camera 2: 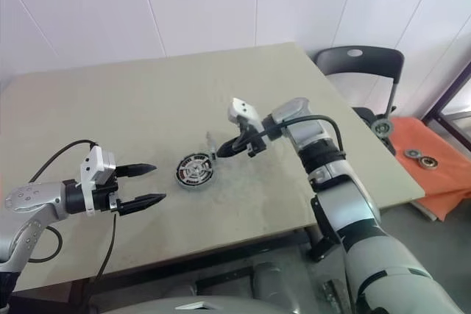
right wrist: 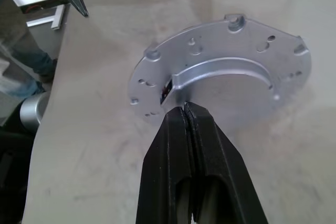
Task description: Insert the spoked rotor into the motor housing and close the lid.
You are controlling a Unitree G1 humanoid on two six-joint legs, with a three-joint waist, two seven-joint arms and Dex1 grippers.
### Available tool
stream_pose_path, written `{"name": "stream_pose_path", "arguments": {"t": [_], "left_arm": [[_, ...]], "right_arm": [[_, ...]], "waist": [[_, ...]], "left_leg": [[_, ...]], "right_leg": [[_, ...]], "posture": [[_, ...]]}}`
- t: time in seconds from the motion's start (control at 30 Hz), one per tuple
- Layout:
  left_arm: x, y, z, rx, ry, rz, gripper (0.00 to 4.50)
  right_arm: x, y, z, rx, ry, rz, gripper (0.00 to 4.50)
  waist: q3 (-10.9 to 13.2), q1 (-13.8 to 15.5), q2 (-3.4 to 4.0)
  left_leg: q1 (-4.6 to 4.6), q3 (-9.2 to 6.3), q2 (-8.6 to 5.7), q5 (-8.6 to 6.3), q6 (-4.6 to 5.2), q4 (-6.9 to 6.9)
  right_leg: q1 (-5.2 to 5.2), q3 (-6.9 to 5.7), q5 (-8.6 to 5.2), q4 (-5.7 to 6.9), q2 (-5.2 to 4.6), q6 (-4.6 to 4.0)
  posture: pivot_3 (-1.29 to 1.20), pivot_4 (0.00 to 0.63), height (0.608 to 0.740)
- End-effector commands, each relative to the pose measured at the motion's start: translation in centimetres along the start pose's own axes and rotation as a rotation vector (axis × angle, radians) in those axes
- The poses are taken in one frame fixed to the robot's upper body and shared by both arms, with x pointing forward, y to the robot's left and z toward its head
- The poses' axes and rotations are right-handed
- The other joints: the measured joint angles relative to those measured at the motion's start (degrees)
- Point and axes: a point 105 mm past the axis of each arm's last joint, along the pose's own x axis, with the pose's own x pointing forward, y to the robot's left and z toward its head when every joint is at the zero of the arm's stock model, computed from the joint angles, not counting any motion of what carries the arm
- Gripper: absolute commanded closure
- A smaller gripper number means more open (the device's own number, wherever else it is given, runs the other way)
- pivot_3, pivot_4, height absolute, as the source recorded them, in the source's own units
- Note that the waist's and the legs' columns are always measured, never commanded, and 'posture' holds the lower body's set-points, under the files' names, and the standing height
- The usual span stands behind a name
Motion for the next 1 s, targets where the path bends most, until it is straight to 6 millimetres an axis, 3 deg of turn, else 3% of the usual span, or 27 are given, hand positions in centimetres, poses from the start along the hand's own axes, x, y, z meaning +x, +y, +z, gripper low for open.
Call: {"name": "stream_pose_path", "arguments": {"t": [0.03,0.43,0.6,1.0], "left_arm": [[-0.1,0.0,1.1,0.033,-0.032,0.005,0.00],[-0.1,-0.1,1.0,0.029,-0.038,0.020,0.00],[-0.2,-0.2,0.8,0.024,-0.035,0.025,0.00],[-0.8,0.9,0.9,0.038,-0.025,0.056,0.00]], "right_arm": [[0.6,0.0,2.2,-0.064,-0.024,0.007,4.46],[3.8,-1.7,1.9,0.063,-0.056,-0.049,4.46],[4.5,-1.5,0.6,0.055,-0.002,-0.032,4.46],[6.8,-1.4,0.4,0.101,-0.010,-0.039,4.46]], "waist": [[0.0,0.0,0.00],[0.0,-0.1,-0.01],[0.0,0.0,-0.01],[0.0,-0.2,-0.01]], "left_leg": [[0.00,0.00,0.00,0.00,0.00,0.00],[0.01,-0.01,0.00,0.00,0.00,0.01],[-0.02,-0.01,0.00,0.00,0.00,0.00],[0.01,-0.03,0.00,0.00,0.00,0.00]], "right_leg": [[0.00,0.00,0.00,0.00,0.00,0.00],[0.00,-0.01,0.00,0.02,0.00,0.00],[0.00,-0.01,0.00,0.00,-0.01,0.00],[-0.01,-0.02,0.00,0.05,0.01,0.00]], "posture": [[0.00,0.000,0.740],[0.00,0.000,0.740],[0.00,0.000,0.740],[0.00,0.000,0.740]]}}
